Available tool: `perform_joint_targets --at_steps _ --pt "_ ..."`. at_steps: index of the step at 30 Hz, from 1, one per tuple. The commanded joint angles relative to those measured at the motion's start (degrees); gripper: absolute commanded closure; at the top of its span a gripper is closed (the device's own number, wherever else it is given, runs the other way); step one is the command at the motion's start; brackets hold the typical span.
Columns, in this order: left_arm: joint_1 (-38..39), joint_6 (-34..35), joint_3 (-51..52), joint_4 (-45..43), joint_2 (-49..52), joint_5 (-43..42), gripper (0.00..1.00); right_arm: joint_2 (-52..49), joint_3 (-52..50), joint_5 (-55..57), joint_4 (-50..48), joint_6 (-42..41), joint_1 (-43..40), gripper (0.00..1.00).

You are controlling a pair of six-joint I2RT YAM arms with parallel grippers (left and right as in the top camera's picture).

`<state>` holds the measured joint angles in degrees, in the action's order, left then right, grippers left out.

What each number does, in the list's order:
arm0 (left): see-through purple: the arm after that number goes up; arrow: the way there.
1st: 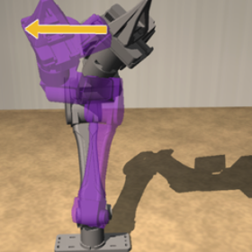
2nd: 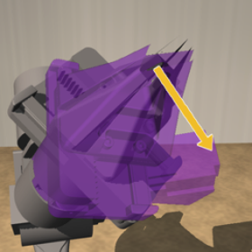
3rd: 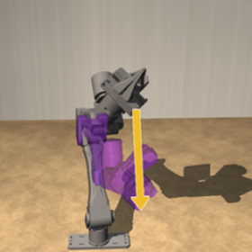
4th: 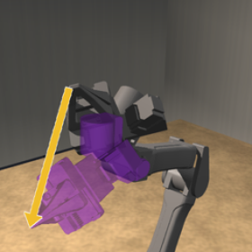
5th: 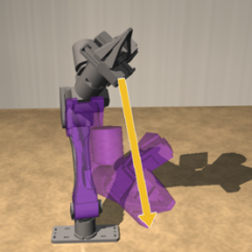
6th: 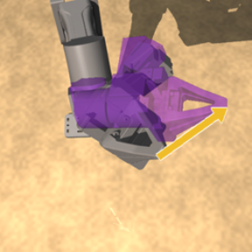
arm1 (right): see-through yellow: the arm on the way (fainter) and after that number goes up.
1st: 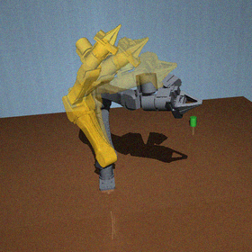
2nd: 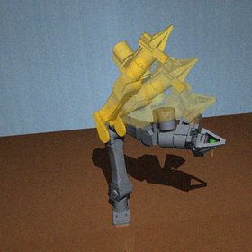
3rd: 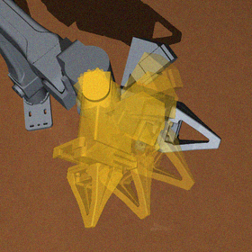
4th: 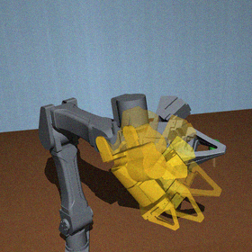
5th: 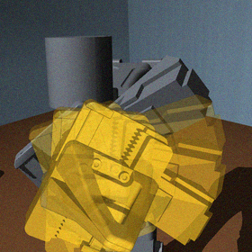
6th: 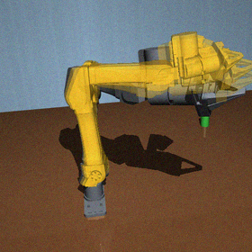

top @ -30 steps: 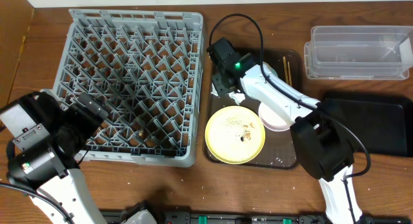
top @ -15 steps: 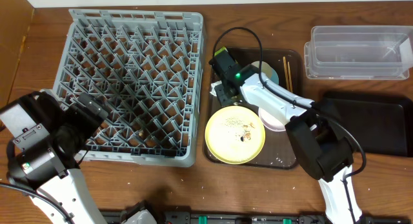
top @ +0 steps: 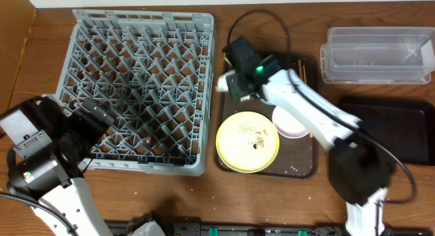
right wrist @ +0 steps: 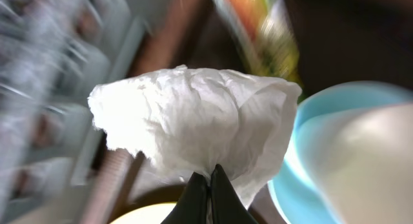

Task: Sort waste into correct bins and load items into the dishwasher
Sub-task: 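Carry the tissue to the clear plastic bin and release it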

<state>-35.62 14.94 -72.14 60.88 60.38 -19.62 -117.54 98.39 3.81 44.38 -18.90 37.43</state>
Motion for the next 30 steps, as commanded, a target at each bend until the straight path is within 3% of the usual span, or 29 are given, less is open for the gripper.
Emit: perform_joint_targets --at_steps 1,5,9,19,25,29,30 --pt "-0.33 -0.74 -1.22 -0.07 -0.15 -0.72 0.0 8.11 2.12 -1.55 0.24 -3.39 -2.71 0.99" --pt "-0.33 -0.74 -1.22 -0.07 -0.15 -0.72 0.0 12.92 2.12 0.02 0.44 -7.06 -6.75 0.99" --pt "-0.33 -0.74 -1.22 -0.07 -0.15 -0.72 0.0 16.31 2.12 2.38 1.95 -11.1 -20.37 0.99" --pt "-0.33 -0.74 -1.22 -0.07 -0.15 -0.72 0.0 13.22 2.08 6.56 4.57 -7.48 -38.1 0.99" --pt "-0.33 -0.74 -1.22 -0.07 -0.15 -0.72 0.0 9.84 2.05 5.16 -0.2 -0.79 -43.65 0.66" --pt "-0.33 -0.74 -1.22 -0.07 -0.15 -0.72 0.0 8.74 2.05 4.63 -0.04 -0.09 -44.65 0.27" --pt "-0.33 -0.74 -1.22 -0.07 -0.15 -0.72 0.0 8.76 2.05 4.04 0.07 -0.09 -44.65 0.22"
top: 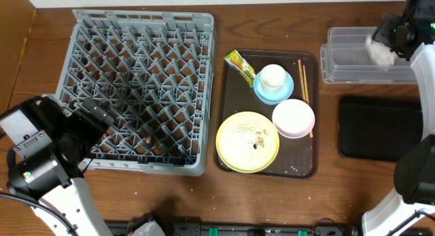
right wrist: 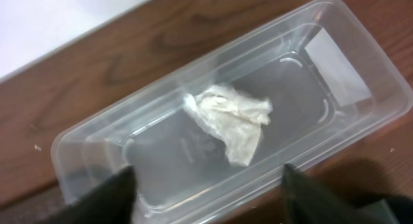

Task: Sort waste into correct bins and load items into the dishwasher
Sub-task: 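Carry the tissue to the clear plastic bin and release it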

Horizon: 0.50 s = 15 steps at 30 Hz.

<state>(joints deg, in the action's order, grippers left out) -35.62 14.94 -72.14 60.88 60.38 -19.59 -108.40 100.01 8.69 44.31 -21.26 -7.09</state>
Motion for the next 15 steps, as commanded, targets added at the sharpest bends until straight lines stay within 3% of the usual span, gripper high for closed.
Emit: perform_joint_targets --at_steps 1,10,12,15 --pt "-0.33 -0.74 -1.22 -0.07 -0.15 -0.74 0.0 -0.02 0.46 -2.25 0.2 2.36 -0.13 0.2" --pt "-0.33 -0.74 -1.22 -0.07 -0.15 -0.74 0.0 5.29 0.46 -46.36 -3.48 10.99 4.11 0.17" --pt "-0.33 -0.74 -1.22 -0.07 -0.15 -0.74 0.0 5.4 0.46 -47.98 -5.22 10.6 8.09 0.16" --pt "-0.33 -0.74 -1.22 -0.07 -0.15 -0.74 0.0 4.59 0.46 -39.06 -7.61 10.64 16.46 0.11"
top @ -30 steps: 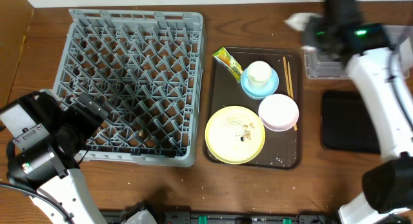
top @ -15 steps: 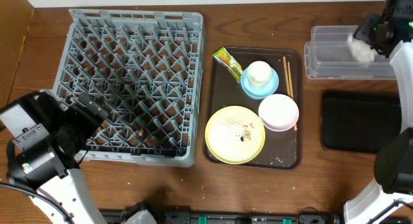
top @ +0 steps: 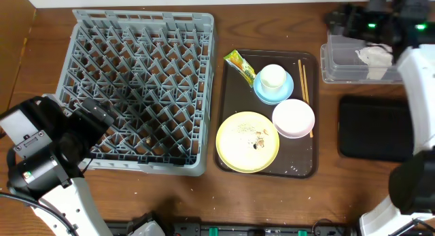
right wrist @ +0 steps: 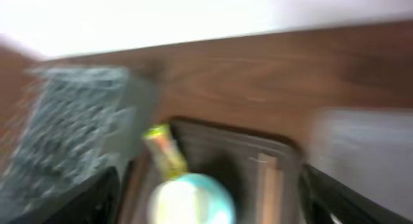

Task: Sort waste into correct bins and load items into the dishwasher
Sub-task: 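Carry the tissue to the clear plastic bin and release it, then grasp the yellow snack wrapper on the tray with the right gripper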

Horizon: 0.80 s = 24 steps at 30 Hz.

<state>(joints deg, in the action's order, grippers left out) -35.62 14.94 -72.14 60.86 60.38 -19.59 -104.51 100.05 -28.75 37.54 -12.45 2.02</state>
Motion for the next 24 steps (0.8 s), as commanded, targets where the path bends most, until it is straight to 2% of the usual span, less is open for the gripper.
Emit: perform_joint_targets --at_steps 1,2,3,4,5,8,11,14,18,19,21,23,24 --pt "-0.33 -0.74 -1.22 -0.04 -0.15 -0.74 0.0 0.24 0.42 3.76 -1.57 1.84 10.51 0.1" --pt "-0.33 -0.74 -1.22 -0.04 -0.15 -0.74 0.0 -0.7 0.42 11.54 -3.23 1.88 15.26 0.09" --pt "-0.33 -0.74 -1.22 -0.04 -0.15 -0.72 0.0 -1.4 0.42 14.82 -4.55 2.1 17.66 0.09" --pt "-0.33 -0.74 -1.22 -0.04 -0.15 -0.74 0.0 -1.97 0.46 16.74 -5.57 2.27 19.37 0.12" --pt "-0.33 -0.74 -1.22 -0.04 -0.15 -0.74 0.0 -2.75 0.76 18.25 -6.14 2.25 20.96 0.21" --pt "-0.33 -0.74 -1.22 -0.04 -0.15 -0.74 0.0 -6.19 3.54 19.1 -5.4 1.01 23.15 0.28" --pt "-0.33 -0.74 -1.22 -0.04 -0.15 -0.74 0.0 -11.5 9.07 18.67 -1.46 -1.05 23.87 0.22" --pt "-0.33 -0.74 -1.22 -0.04 -0.15 -0.74 0.0 -16.72 14.14 16.28 1.62 0.55 25.53 0.2" --pt "-0.33 -0.74 -1.22 -0.04 -0.15 -0.74 0.0 -20.59 15.63 23.17 2.56 0.09 29.16 0.19" --pt "-0.33 -0.74 -1.22 -0.04 -0.15 -0.74 0.0 -21.38 15.61 26.47 2.75 -1.75 29.88 0.23" --pt "-0.33 -0.74 -1.22 -0.04 -0.15 -0.74 0.0 -22.86 15.39 30.38 2.97 -6.75 30.75 0.39" --pt "-0.33 -0.74 -1.22 -0.04 -0.15 -0.74 0.0 -24.04 15.39 28.17 2.67 -9.03 30.8 0.51" --pt "-0.33 -0.74 -1.22 -0.04 -0.15 -0.74 0.0 -24.41 15.39 25.66 2.32 -8.96 30.8 0.54"
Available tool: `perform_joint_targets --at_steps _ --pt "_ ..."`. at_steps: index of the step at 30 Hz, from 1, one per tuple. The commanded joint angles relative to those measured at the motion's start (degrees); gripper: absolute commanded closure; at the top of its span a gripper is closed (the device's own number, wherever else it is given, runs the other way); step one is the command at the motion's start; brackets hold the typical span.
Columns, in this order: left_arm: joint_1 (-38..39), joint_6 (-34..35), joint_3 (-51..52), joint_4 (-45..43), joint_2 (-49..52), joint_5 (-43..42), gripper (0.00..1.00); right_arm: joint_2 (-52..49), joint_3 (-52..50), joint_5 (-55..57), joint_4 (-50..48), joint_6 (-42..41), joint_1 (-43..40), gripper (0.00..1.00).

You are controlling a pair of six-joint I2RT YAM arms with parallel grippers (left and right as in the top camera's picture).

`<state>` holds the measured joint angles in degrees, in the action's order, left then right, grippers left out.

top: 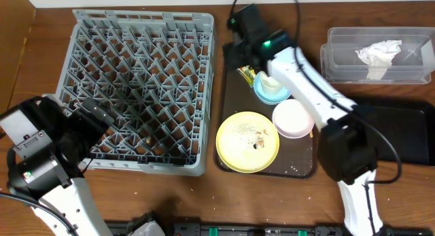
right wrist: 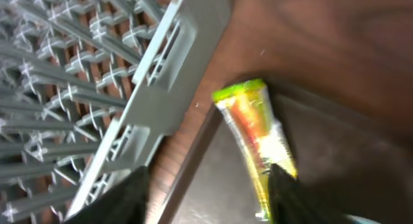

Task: Sort waste into correct bins and load items into the dishwasher
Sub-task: 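Grasp the yellow snack wrapper on the tray with the right gripper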

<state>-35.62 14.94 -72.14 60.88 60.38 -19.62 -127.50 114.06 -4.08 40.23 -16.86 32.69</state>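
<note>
A green-and-yellow snack wrapper lies at the far left corner of the brown tray. My right gripper hovers open just above it with nothing between its fingers; overhead, the gripper covers most of the wrapper. A crumpled white napkin lies in the clear bin at the back right. On the tray are a yellow plate with crumbs, a pink bowl and a white cup on a blue saucer. My left gripper rests at the grey dish rack's near left side.
The rack's right wall stands close beside the tray's left rim, with a strip of wood between. A black tray lies at the right, in front of the clear bin. The right arm stretches over the tray's right side.
My right gripper has moved from the back right near the clear bin to the tray's far left corner, open over the wrapper. The napkin stays in the bin. The left arm is unmoved.
My right gripper first held the white napkin over the tray. Then it was open above the clear bin with the napkin lying inside. After that it pointed back toward the tray, and now it hangs open over the wrapper.
</note>
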Motion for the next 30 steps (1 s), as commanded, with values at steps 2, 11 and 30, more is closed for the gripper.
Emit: perform_joint_targets --at_steps 2,11,30 --pt "-0.33 -0.74 -1.22 -0.07 -0.15 -0.72 0.0 -2.05 1.38 -1.95 -0.15 -4.59 0.07 0.58" --pt "-0.33 -0.74 -1.22 -0.07 -0.15 -0.72 0.0 -3.89 1.33 2.32 9.05 -9.88 -0.9 0.78" --pt "-0.33 -0.76 -1.22 -0.07 -0.15 -0.72 0.0 -6.64 1.31 12.48 18.56 -10.05 -1.03 0.94"
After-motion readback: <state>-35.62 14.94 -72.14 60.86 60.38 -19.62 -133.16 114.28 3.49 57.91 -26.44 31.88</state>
